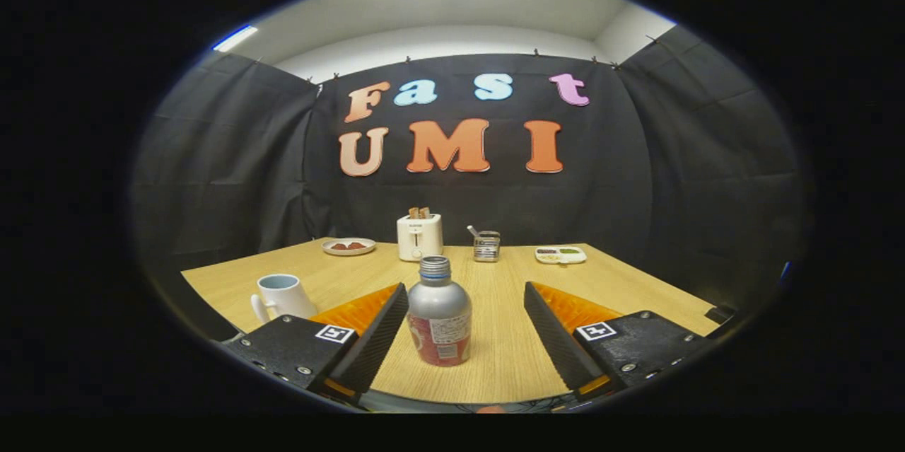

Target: Take the bottle from table, then pour the juice into the cup, finally place the bottle on the coaster

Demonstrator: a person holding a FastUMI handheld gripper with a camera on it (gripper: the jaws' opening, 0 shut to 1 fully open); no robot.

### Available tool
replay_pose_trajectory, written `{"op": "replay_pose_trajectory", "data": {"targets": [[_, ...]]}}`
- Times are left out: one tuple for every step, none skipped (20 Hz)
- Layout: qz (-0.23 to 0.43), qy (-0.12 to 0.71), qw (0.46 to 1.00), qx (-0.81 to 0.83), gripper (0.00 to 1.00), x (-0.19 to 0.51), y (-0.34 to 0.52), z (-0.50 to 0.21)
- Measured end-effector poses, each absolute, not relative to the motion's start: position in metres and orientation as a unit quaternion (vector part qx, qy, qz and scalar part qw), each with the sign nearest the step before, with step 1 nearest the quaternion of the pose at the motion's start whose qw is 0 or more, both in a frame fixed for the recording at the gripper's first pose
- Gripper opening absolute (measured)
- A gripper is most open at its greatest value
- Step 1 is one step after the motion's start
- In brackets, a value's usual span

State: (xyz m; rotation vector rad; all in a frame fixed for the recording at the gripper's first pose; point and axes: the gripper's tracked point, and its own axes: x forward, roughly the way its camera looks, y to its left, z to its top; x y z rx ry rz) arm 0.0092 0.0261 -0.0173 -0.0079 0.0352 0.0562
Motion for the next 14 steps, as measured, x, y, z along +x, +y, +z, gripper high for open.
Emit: {"op": "replay_pose_trajectory", "data": {"targets": [[0.032,0.02,0.999,-0.004,0.98,0.01,0.029,-0.019],[0.036,0.024,0.999,-0.002,0.98,0.011,0.032,-0.022],[0.04,0.026,0.999,-0.001,0.98,0.013,0.035,-0.025],[0.043,0.027,0.999,0.0,0.98,0.013,0.038,-0.026],[0.043,0.028,0.999,0.001,0.98,0.015,0.038,-0.027],[0.043,0.029,0.999,0.002,0.98,0.017,0.038,-0.029],[0.043,0.032,0.999,0.001,0.98,0.019,0.041,-0.034],[0.044,0.036,0.998,0.0,0.98,0.02,0.042,-0.037],[0.043,0.038,0.998,0.0,0.98,0.021,0.041,-0.038],[0.043,0.04,0.998,0.0,0.98,0.022,0.042,-0.039],[0.044,0.042,0.998,0.001,0.98,0.023,0.044,-0.042],[0.045,0.045,0.998,0.002,0.98,0.024,0.045,-0.044],[0.046,0.048,0.998,0.002,0.98,0.025,0.046,-0.049],[0.047,0.05,0.998,0.002,0.98,0.027,0.046,-0.051]]}}
